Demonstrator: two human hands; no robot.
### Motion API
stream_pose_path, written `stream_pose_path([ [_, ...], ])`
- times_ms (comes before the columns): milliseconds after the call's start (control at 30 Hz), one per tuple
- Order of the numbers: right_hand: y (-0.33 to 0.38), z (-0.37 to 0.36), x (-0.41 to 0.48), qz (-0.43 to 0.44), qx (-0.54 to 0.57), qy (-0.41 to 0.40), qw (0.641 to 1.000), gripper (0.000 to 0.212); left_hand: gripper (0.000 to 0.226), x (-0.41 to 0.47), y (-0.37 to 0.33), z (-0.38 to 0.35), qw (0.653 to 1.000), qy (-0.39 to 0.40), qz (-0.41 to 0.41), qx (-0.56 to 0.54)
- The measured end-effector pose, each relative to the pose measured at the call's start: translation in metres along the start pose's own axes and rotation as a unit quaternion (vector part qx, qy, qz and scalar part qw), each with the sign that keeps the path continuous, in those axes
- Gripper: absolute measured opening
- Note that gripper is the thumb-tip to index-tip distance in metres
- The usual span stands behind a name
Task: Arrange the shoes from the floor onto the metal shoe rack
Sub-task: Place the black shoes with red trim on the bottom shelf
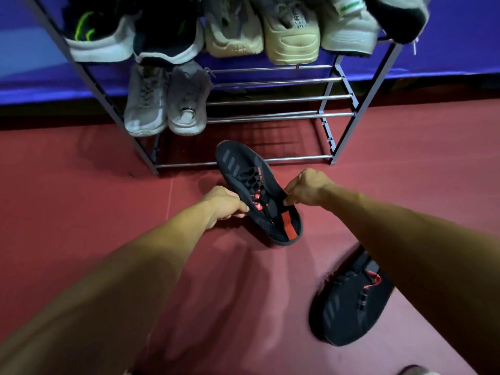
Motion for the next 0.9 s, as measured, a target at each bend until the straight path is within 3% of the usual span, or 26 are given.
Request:
stream_pose_path([
  [167,-0.001,0.0,-0.008,0.011,0.182,-0.009,0.983,0.024,0.01,-0.013,0.006,0.01,0.999,-0.019,-0.048,-0.016],
  [300,0.0,0.003,-0.01,0.031,0.311,-0.064,0.948,0.018,0.013,-0.02,-0.011,0.024,0.994,-0.051,-0.087,-0.042],
  [433,0.004,0.007,-0.011,0.072,0.423,-0.053,0.902,0.022,0.007,-0.022,-0.034,0.04,0.984,-0.101,-0.114,-0.088],
  [533,0.009,0.011,-0.003,0.078,0.474,-0.029,0.876,0.029,0.012,-0.018,-0.046,0.052,0.976,-0.117,-0.106,-0.152],
  [733,0.027,0.018,0.013,0.107,0.522,0.021,0.846,0.01,0.004,-0.004,-0.052,0.069,0.945,-0.11,-0.108,-0.288],
  [900,0.044,0.031,0.031,0.11,0.58,-0.019,0.807,0.027,0.029,0.004,-0.046,0.078,0.943,-0.058,-0.107,-0.309],
])
Point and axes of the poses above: each hand's wrist, its own x-axis towards the middle knuckle, its own z-axis out of the back of the hand, y = z × x, the point moved 4 cm from there along x, towards the middle knuckle, and after that the axes turned 9 degrees about y, right-handed, at the moved point
